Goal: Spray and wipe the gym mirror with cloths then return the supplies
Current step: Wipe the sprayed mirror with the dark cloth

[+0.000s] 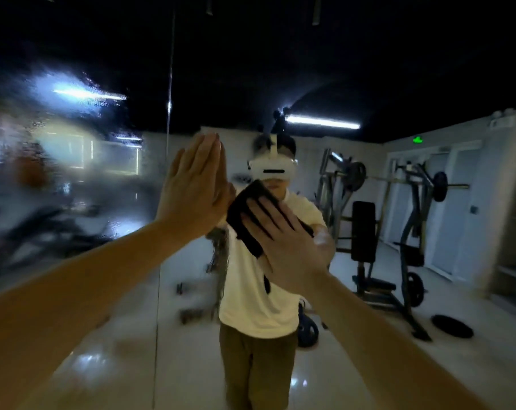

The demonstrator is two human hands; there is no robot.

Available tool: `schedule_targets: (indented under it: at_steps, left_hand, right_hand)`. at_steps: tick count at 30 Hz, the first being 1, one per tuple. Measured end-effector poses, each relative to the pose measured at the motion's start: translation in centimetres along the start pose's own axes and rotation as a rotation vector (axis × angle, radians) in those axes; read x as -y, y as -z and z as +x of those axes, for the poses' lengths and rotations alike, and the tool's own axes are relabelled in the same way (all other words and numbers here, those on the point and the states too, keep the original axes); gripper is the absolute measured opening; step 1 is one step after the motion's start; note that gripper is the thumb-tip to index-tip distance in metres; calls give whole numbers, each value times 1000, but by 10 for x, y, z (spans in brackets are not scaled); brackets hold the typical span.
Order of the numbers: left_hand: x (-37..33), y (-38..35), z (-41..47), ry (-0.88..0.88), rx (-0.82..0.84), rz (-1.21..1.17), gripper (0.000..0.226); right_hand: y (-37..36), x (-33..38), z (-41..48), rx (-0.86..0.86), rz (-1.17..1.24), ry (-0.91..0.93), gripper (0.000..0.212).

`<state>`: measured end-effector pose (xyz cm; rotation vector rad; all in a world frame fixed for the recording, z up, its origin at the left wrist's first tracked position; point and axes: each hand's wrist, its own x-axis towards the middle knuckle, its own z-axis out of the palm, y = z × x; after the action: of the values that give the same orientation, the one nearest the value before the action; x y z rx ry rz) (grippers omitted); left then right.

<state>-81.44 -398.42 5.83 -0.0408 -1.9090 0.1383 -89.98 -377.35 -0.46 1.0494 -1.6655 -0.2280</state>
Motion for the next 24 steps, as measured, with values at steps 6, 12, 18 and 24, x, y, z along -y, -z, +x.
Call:
schedule_targets:
  at_steps: [6,12,18,24]
  left_hand:
    - [-3,-2,1,-9,44,129,101]
    - [-4,2,1,-45,69,248,106]
    - [-2,14,4,-78,127,285,107]
    - [4,10,2,-79,149,320,110]
  right_hand:
    - [32,-111,-1,-34,-144,-431,71]
    - [42,-89,59,-139,-86,-615,74]
    - [22,-42,53,-41,0,11,61]
    - [42,-124,9,-53,-149,-294,66]
